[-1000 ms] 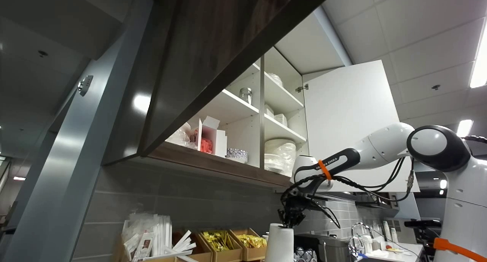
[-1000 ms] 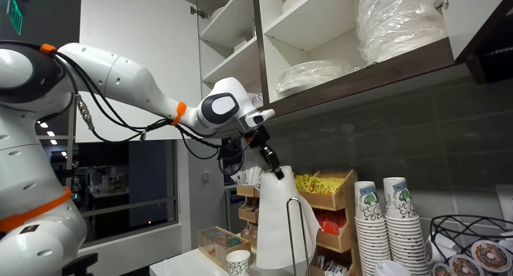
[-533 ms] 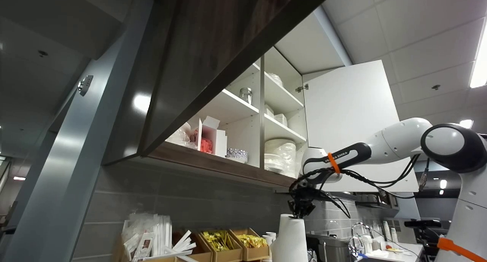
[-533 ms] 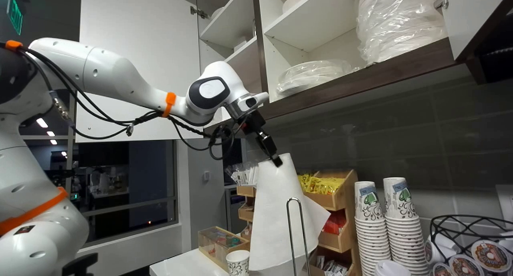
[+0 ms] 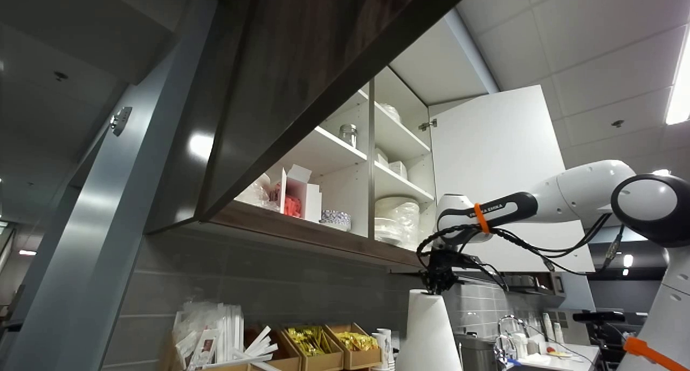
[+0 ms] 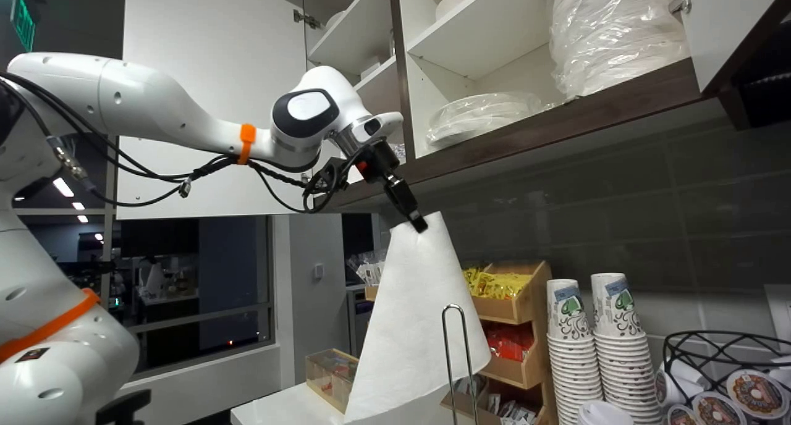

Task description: Put the paper towel on the metal rail

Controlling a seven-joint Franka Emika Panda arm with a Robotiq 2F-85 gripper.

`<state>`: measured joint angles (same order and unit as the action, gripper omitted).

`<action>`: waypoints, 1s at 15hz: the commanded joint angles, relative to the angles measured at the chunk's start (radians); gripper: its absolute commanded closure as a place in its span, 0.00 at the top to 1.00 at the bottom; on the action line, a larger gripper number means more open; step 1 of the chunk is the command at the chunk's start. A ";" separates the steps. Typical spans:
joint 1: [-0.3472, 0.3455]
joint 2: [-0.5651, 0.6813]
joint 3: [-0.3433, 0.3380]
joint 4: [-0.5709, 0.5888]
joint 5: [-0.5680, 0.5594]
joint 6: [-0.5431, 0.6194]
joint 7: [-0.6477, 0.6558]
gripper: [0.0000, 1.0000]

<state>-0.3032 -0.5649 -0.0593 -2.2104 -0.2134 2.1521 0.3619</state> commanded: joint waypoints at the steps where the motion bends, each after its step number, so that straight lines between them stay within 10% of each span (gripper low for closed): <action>1: -0.012 -0.006 0.008 0.073 -0.028 -0.082 -0.002 0.05; 15: -0.005 0.063 0.010 0.366 -0.083 -0.369 0.018 0.05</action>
<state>-0.3095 -0.5428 -0.0467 -1.9212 -0.2704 1.8272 0.3646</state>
